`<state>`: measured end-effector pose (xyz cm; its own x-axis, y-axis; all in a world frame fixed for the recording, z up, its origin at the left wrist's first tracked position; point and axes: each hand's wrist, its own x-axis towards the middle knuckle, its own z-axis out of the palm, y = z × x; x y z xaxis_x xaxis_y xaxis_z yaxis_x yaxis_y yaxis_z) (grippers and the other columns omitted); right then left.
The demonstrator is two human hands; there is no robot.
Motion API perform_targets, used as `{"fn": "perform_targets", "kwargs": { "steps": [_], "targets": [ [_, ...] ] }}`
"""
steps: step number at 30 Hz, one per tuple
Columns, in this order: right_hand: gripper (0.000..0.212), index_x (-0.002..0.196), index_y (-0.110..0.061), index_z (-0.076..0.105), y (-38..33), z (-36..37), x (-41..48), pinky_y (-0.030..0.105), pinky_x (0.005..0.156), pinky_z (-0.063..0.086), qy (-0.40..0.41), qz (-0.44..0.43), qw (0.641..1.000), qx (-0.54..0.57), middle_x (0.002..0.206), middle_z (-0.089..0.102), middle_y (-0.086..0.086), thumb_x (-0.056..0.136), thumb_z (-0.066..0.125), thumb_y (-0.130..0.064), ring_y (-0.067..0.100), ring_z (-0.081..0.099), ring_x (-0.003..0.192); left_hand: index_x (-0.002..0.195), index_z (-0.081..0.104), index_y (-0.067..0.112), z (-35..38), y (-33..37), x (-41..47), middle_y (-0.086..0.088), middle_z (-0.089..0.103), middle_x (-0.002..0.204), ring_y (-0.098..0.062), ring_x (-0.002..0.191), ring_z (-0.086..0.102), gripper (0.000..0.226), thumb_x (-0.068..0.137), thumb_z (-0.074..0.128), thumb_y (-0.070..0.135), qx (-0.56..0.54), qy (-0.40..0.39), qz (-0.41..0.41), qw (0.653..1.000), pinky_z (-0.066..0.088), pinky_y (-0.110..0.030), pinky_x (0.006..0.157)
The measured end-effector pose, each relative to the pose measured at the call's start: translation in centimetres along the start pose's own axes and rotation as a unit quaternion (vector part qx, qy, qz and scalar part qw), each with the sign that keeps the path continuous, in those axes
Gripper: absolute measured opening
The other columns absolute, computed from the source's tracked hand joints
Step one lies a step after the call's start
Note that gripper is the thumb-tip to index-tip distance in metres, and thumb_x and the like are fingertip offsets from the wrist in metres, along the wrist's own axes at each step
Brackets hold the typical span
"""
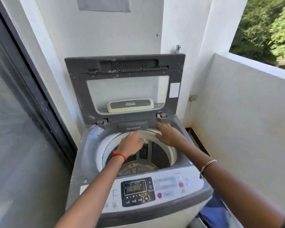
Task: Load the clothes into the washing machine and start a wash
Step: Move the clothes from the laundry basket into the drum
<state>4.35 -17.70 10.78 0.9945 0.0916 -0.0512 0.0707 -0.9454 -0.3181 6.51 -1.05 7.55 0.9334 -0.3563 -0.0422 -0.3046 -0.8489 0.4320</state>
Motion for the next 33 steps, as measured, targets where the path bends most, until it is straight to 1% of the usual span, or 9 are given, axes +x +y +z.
{"fn": "perform_targets", "kwargs": {
  "steps": [6,8,12,16,20,24,27,31,33],
  "targets": [
    [0.043,0.132,-0.011,0.04,4.4,2.8,-5.3,0.051,0.103,0.036,0.021,0.076,0.996,0.03,0.132,0.047,0.013,0.092,0.048,-0.026,0.031,0.044,0.124,0.148,0.018,0.013,4.5,4.1,-1.3,-0.017,0.042,0.141,-0.031,0.129,0.043,0.064,0.095,0.048,0.034,0.002,-0.055,0.033,0.998,0.039,-0.04,0.097],
    [0.041,0.129,-0.009,0.041,6.2,3.0,-6.9,0.052,0.104,0.034,0.033,0.106,0.993,0.029,0.133,0.046,0.013,0.092,0.048,-0.027,0.032,0.043,0.125,0.148,0.017,0.01,5.6,6.2,-1.2,-0.017,0.04,0.144,-0.029,0.131,0.04,0.067,0.094,0.049,0.033,-0.006,-0.061,0.056,0.997,0.037,-0.039,0.1],
    [0.048,0.135,-0.009,0.037,10.4,3.1,-10.0,0.051,0.104,0.035,0.059,0.152,0.985,0.049,0.138,0.041,0.014,0.093,0.048,-0.029,0.033,0.041,0.127,0.149,0.016,0.01,7.9,10.9,-0.5,-0.012,0.03,0.151,-0.026,0.138,0.031,0.067,0.094,0.049,0.032,-0.032,-0.077,0.102,0.991,0.032,-0.04,0.108],
    [0.051,0.137,-0.007,0.034,15.4,3.1,-12.6,0.049,0.103,0.036,0.072,0.205,0.973,0.072,0.138,0.041,0.015,0.093,0.049,-0.029,0.033,0.04,0.128,0.148,0.017,0.01,11.2,16.3,0.8,-0.015,0.034,0.149,-0.029,0.135,0.036,0.068,0.093,0.051,0.032,-0.039,-0.099,0.151,0.983,0.035,-0.041,0.107],
    [0.051,0.135,-0.005,0.036,21.4,3.8,-14.6,0.049,0.101,0.037,0.065,0.259,0.96,0.083,0.135,0.043,0.016,0.093,0.046,-0.032,0.033,0.042,0.126,0.148,0.017,0.009,15.4,22.3,2.5,-0.014,0.031,0.15,-0.028,0.137,0.033,0.07,0.09,0.053,0.026,-0.056,-0.133,0.171,0.975,0.031,-0.038,0.11],
    [0.051,0.137,-0.006,0.032,27.6,5.1,-15.8,0.05,0.102,0.036,0.043,0.285,0.953,0.092,0.138,0.038,0.015,0.094,0.044,-0.031,0.033,0.039,0.128,0.149,0.015,0.009,20.4,27.2,4.4,-0.016,0.028,0.151,-0.028,0.138,0.031,0.072,0.089,0.053,0.022,-0.053,-0.169,0.172,0.969,0.03,-0.038,0.109],
    [0.051,0.136,-0.006,0.031,32.4,7.2,-16.6,0.046,0.101,0.038,0.03,0.292,0.951,0.092,0.138,0.037,0.015,0.094,0.045,-0.03,0.033,0.039,0.127,0.149,0.013,0.007,24.7,29.5,5.6,-0.018,0.032,0.148,-0.03,0.137,0.031,0.074,0.089,0.055,0.019,-0.057,-0.198,0.17,0.964,0.03,-0.036,0.109],
    [0.048,0.133,-0.006,0.035,38.5,11.6,-17.1,0.045,0.101,0.038,0.005,0.297,0.948,0.114,0.134,0.04,0.015,0.094,0.044,-0.032,0.033,0.039,0.127,0.148,0.016,0.006,32.1,29.8,7.4,-0.015,0.029,0.15,-0.027,0.137,0.029,0.069,0.09,0.052,0.018,-0.04,-0.218,0.134,0.966,0.029,-0.034,0.11],
    [0.051,0.137,-0.007,0.03,40.0,13.8,-17.6,0.045,0.104,0.036,-0.008,0.302,0.948,0.104,0.14,0.035,0.013,0.095,0.042,-0.034,0.03,0.032,0.134,0.149,0.013,0.007,35.2,28.7,8.0,-0.012,0.02,0.155,-0.024,0.143,0.02,0.068,0.092,0.049,0.019,-0.027,-0.226,0.132,0.965,0.024,-0.034,0.114]
  ]
}}
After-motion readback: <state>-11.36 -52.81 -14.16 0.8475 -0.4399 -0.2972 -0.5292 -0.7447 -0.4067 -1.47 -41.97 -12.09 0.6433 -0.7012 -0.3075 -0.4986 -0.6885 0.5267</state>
